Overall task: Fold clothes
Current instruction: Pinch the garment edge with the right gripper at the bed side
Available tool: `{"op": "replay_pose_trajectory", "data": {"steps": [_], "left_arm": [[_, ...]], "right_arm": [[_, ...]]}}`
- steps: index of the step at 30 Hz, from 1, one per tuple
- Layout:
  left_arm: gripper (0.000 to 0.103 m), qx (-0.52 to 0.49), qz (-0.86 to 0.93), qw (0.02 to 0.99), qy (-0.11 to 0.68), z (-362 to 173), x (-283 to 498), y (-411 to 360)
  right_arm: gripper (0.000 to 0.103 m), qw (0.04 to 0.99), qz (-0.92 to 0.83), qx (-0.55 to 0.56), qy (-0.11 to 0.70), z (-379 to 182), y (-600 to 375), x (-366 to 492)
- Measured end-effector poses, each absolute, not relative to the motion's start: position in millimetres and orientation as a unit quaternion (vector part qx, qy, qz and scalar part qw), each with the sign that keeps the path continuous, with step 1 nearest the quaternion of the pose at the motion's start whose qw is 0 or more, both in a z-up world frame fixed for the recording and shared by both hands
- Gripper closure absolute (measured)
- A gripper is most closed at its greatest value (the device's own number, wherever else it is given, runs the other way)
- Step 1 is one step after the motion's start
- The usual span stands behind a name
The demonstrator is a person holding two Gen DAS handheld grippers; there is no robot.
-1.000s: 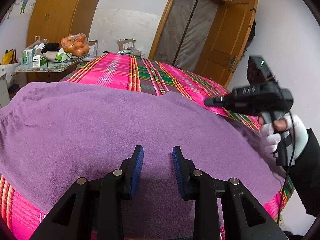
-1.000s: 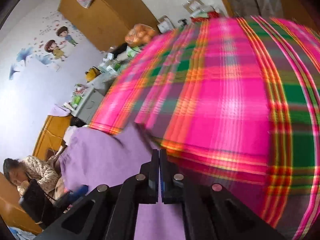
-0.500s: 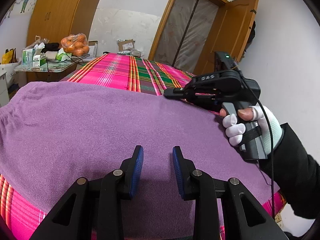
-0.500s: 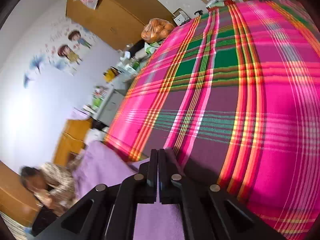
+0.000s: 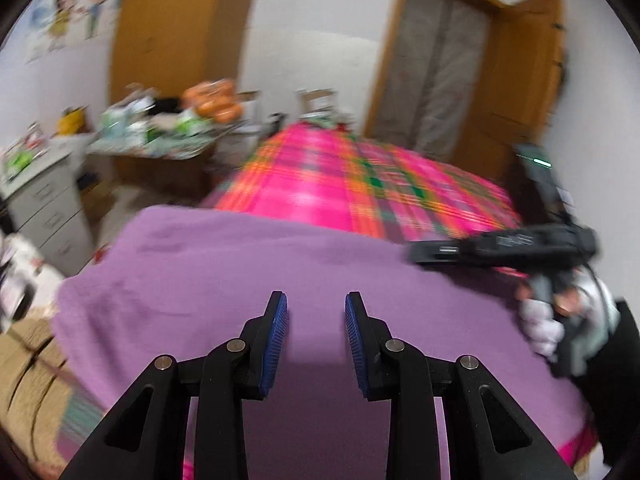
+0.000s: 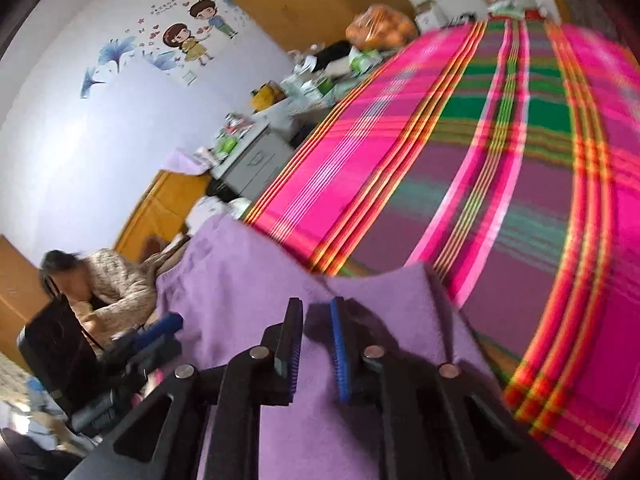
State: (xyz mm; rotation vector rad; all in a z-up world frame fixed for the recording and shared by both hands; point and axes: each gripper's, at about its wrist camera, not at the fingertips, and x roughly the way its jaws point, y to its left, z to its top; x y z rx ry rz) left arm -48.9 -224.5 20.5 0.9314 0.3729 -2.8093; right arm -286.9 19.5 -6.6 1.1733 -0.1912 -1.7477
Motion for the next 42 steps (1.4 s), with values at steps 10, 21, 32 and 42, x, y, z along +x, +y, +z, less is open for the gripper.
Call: {"op": "replay_pose_trajectory", "data": {"steps": [10, 21, 32, 42], "left_arm": [[0.073, 0.331, -0.918, 0.152, 0.159, 6.7, -36.8, -262.2], [0.072, 0.316, -0.932, 0.123, 0.128, 48.2, -87.4, -258.8], [0.075, 0.351, -0.906, 0.151, 0.184, 17.4, -111.1, -305.8], [0.075, 0.322, -0.915, 0.14, 0.196, 19.6, -60.7, -326.2]], "right_arm": [[0.103, 0.434, -0.712, 0.508, -0.217, -20.6, 64.6, -314.4], [0.101, 0.44, -0.705, 0.508, -0.225, -22.7, 61.1, -317.4], [0.101, 0.436, -0.703, 0.505, -0.246, -25.9, 71.5, -321.5], [0.099, 0.438, -0.705, 0.502, -0.243, -26.6, 72.2, -320.8]]}}
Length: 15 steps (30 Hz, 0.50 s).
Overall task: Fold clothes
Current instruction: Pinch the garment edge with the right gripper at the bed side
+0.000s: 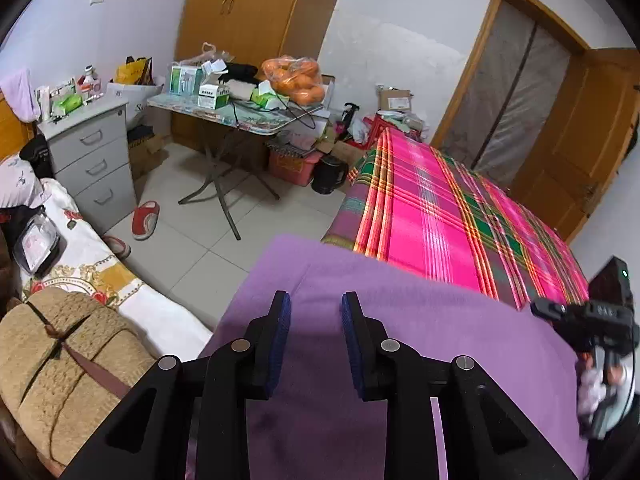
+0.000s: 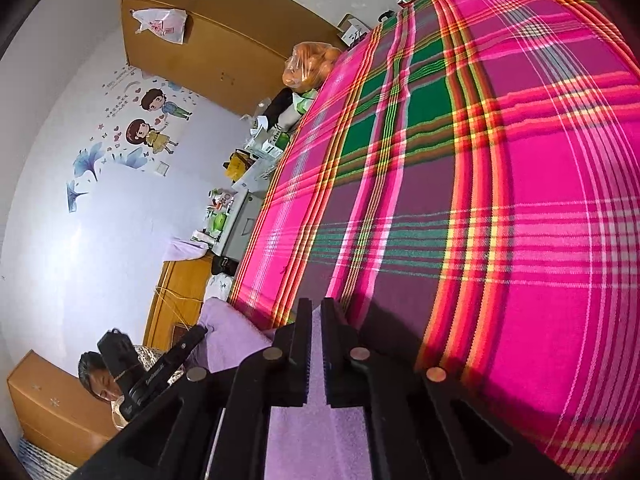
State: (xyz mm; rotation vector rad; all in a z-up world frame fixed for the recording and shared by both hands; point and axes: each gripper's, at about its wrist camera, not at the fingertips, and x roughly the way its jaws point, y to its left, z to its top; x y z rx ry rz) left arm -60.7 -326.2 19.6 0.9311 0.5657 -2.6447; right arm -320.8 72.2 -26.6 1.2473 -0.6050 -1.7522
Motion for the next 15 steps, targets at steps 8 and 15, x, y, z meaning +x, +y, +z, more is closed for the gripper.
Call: {"op": "replay_pose_trajectory", "data": {"steps": [8, 15], "left_arm": [[0.075, 0.294, -0.925, 0.148, 0.189, 10.5, -7.9, -318.1], [0.075, 0.275, -0.94, 0.153, 0.13, -4.4, 0.8, -304.9]], "right_arm": [[0.099, 0.438, -0.706, 0.501, -0.242, -26.5, 71.4, -320.3], [0.099, 0.438, -0.708, 0.501, -0.237, -26.9, 68.5, -320.9]]}}
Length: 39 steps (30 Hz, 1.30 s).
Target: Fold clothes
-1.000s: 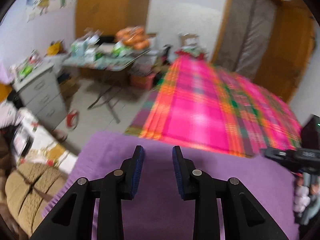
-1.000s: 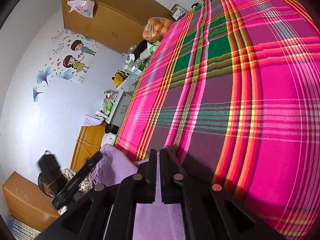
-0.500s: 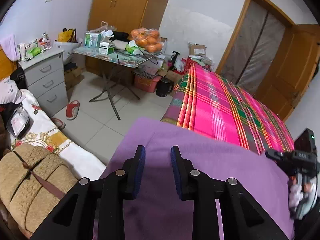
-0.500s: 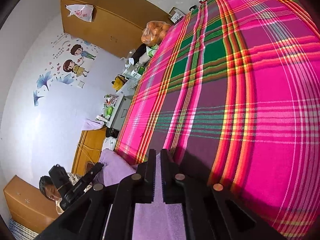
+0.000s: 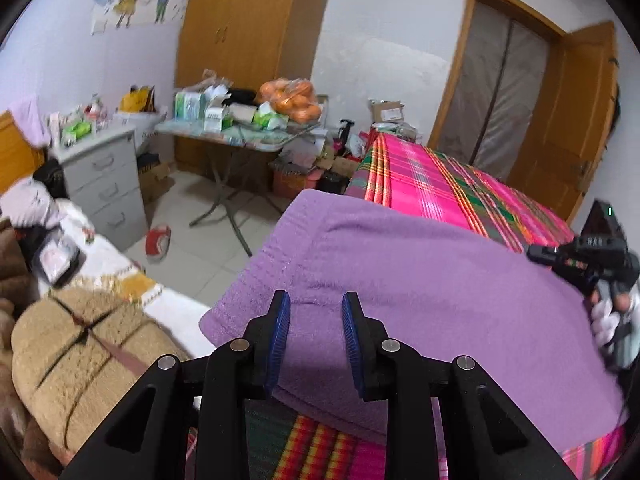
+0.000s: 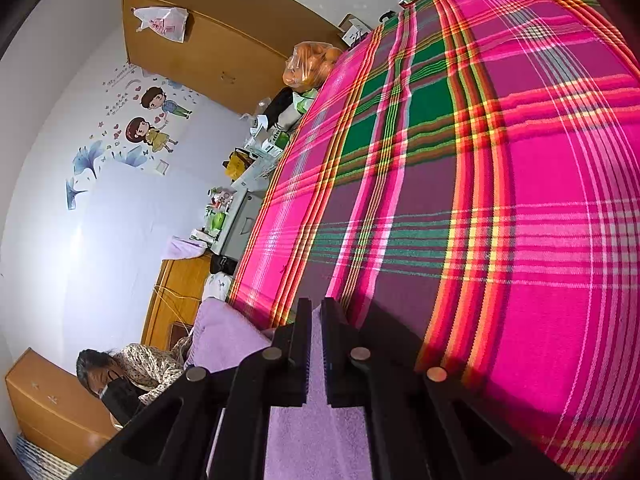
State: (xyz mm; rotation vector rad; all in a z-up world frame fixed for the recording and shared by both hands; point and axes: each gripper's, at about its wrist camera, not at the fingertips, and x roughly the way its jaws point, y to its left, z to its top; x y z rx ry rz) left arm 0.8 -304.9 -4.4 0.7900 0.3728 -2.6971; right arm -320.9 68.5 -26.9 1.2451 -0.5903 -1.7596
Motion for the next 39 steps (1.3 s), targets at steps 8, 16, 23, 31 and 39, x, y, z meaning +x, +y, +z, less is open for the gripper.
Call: {"op": "replay_pose_trajectory", "data": {"steps": [8, 16, 23, 31, 39], "left_arm": [[0.075, 0.239, -0.952, 0.163, 0.103, -13.1, 6.0, -298.0], [0.075, 0.233, -0.953, 0.159, 0.111, -16.1, 7.9, -301.8], [0.075, 0.224, -0.956, 0.15, 0.114, -18.3, 10.9, -301.4], [0.075, 0.226, -0.956, 0.141, 0.123, -17.1, 11.3, -302.6], [0.074, 0.242, -0.948, 0.147, 0.147, -7.2, 11.8, -300.8]], "right_arm": [[0.086, 0.452, -0.707, 0.49, -0.236, -22.3, 71.7, -319.1], [0.066, 0.437, -0.723, 0.464, -0.266, -9.7, 83.5, -309.4], [0.063, 0.405, -0.737, 0.477, -0.256, 6.3, 124.6, -226.4], [0.084, 0.277, -0.794, 0.469, -0.271, -2.5, 218.9, -199.3], [0.088, 0.175, -0.852, 0.421, -0.256, 15.2, 285.9, -172.2]]}}
